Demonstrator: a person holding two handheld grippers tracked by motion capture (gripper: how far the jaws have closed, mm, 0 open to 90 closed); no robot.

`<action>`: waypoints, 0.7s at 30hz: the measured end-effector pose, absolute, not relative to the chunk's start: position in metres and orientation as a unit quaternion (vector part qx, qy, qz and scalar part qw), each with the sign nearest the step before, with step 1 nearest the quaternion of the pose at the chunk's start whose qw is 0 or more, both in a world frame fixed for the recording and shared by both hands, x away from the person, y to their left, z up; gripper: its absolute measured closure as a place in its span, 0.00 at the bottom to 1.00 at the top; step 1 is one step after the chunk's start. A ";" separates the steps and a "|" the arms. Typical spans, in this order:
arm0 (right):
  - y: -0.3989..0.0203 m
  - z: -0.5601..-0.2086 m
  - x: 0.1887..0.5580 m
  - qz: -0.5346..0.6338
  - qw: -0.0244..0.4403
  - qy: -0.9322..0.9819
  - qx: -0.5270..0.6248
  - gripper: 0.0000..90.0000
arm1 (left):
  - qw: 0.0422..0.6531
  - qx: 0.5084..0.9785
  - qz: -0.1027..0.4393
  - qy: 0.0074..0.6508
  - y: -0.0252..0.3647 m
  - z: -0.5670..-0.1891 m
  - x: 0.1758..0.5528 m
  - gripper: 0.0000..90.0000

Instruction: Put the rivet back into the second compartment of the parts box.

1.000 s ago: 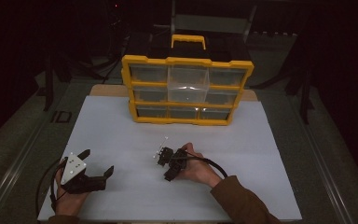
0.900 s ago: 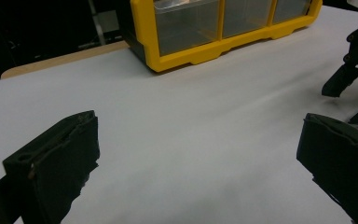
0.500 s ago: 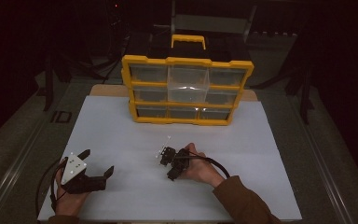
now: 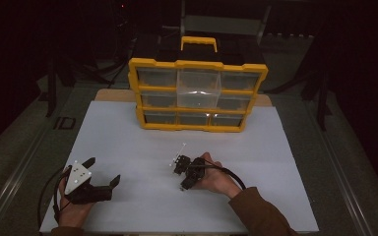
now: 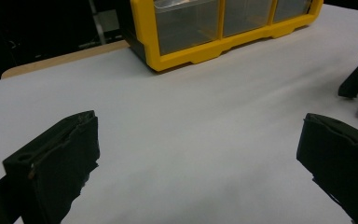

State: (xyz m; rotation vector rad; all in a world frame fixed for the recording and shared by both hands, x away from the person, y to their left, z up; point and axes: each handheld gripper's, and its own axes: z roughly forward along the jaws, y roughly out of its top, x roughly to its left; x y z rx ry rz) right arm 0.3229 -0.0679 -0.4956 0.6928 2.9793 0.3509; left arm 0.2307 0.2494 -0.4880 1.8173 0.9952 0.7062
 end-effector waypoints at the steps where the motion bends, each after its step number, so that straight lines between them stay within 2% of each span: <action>1: -0.069 -0.496 0.323 0.111 0.029 0.968 0.224 0.66 | 0.459 0.738 0.287 0.404 0.249 -0.488 0.231 0.00; 5: -0.069 -0.495 0.323 0.103 0.016 0.969 0.222 0.77 | 0.459 0.738 0.287 0.404 0.250 -0.488 0.231 0.00; 13: -0.069 -0.494 0.322 0.095 0.010 0.972 0.215 0.89 | 0.459 0.738 0.287 0.404 0.249 -0.488 0.231 0.00; 21: -0.067 -0.494 0.323 0.087 0.008 0.975 0.206 0.92 | 0.459 0.738 0.286 0.404 0.249 -0.488 0.231 0.00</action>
